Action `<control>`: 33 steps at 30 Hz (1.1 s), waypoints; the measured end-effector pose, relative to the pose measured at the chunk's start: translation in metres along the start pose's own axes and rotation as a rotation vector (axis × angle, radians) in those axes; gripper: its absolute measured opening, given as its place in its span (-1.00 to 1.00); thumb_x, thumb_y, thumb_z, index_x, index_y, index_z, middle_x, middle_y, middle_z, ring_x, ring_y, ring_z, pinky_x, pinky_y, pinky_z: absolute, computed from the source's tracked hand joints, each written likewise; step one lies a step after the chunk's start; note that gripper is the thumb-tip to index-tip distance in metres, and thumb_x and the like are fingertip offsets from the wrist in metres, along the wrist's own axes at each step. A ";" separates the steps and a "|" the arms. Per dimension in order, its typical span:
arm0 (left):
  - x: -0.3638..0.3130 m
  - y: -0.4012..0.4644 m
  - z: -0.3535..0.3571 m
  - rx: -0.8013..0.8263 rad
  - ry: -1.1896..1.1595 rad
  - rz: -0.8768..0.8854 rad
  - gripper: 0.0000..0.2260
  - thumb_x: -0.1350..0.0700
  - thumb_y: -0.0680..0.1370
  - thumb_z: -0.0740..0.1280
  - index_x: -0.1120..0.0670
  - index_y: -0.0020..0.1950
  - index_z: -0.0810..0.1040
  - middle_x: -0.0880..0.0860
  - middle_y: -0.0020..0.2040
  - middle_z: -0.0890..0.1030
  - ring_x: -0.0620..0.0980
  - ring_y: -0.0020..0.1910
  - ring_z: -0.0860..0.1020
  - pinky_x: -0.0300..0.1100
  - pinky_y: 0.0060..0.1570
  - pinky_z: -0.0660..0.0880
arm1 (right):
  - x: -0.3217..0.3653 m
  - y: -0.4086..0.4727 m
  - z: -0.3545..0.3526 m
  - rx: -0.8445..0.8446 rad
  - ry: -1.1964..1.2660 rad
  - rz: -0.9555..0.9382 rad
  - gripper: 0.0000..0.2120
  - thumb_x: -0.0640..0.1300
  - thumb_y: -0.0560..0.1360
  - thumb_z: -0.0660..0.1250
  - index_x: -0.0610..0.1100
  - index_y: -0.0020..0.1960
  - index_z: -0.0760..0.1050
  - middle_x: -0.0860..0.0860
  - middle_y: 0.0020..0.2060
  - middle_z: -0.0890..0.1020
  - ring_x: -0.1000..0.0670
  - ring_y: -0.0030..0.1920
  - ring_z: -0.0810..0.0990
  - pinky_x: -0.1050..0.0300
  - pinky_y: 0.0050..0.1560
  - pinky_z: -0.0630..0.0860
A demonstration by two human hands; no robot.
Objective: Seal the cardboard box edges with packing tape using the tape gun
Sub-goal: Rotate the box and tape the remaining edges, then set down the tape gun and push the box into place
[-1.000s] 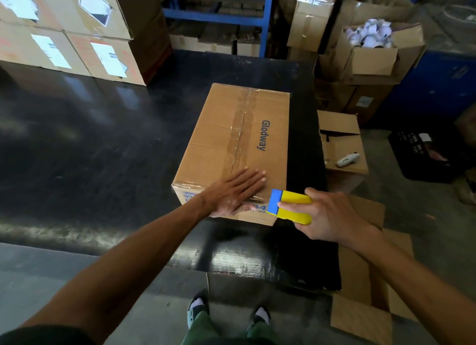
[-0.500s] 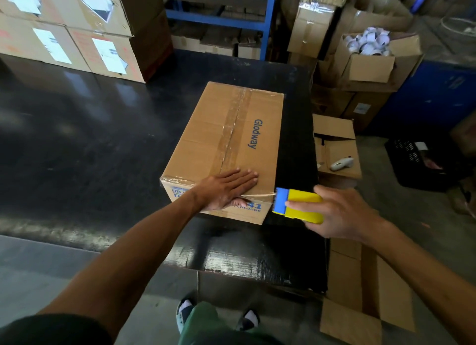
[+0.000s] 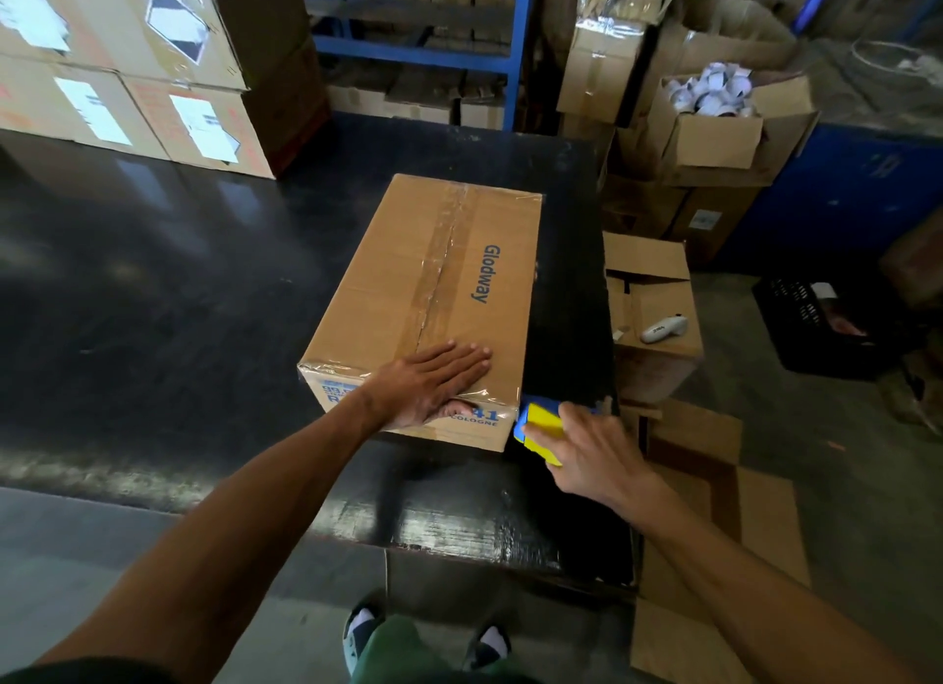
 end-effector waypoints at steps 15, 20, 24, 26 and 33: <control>-0.041 0.060 -0.005 0.058 -0.216 -0.133 -0.68 -0.22 0.59 0.19 -0.15 0.19 0.61 0.25 0.48 0.37 0.21 0.50 0.32 0.33 0.46 0.18 | -0.046 -0.006 0.026 0.041 1.062 0.803 -0.59 0.17 0.35 0.38 0.29 0.20 0.54 0.18 -0.08 0.67 0.08 -0.06 0.63 0.09 0.08 0.51; -0.049 0.068 -0.006 0.075 -0.306 -0.311 -0.30 -0.26 0.49 0.26 0.02 0.57 0.27 0.17 0.51 0.30 0.14 0.49 0.26 0.20 0.54 0.02 | -0.037 -0.013 0.067 0.105 1.150 0.955 -0.71 0.21 0.50 0.25 0.29 0.20 0.33 0.05 0.15 0.55 -0.18 0.13 0.57 0.01 0.09 0.43; -0.050 0.075 -0.009 0.251 -0.249 -0.522 0.01 -0.45 0.44 0.10 0.23 0.62 -0.05 0.27 0.63 -0.09 0.24 0.61 -0.10 0.21 0.55 -0.16 | -0.030 -0.015 0.094 0.128 1.060 0.957 -0.61 0.22 0.58 0.12 0.19 0.39 0.28 -0.10 0.19 0.58 -0.22 0.19 0.53 -0.03 0.12 0.42; -0.053 0.076 -0.009 0.297 -0.204 -0.549 -0.04 -0.44 0.46 -0.07 0.24 0.62 -0.05 0.29 0.62 -0.18 0.24 0.60 -0.19 0.23 0.54 -0.20 | -0.025 -0.018 0.103 0.132 0.989 0.963 -0.61 0.18 0.62 0.08 0.14 0.41 0.35 -0.17 0.18 0.61 -0.24 0.19 0.53 -0.07 0.16 0.45; -0.054 0.076 -0.008 0.389 -0.208 -0.536 -0.09 -0.40 0.49 -0.17 0.23 0.61 -0.20 0.28 0.61 -0.23 0.22 0.59 -0.26 0.21 0.54 -0.23 | -0.020 -0.019 0.101 0.125 0.911 1.038 -0.52 0.13 0.62 0.18 0.02 0.50 0.31 -0.23 0.21 0.59 -0.26 0.21 0.53 -0.07 0.13 0.48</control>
Point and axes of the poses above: each hand's wrist, its own y-axis towards the middle knuckle, its own z-axis out of the palm, x = y × z, the point moved 1 cm from there along y, towards the middle knuckle
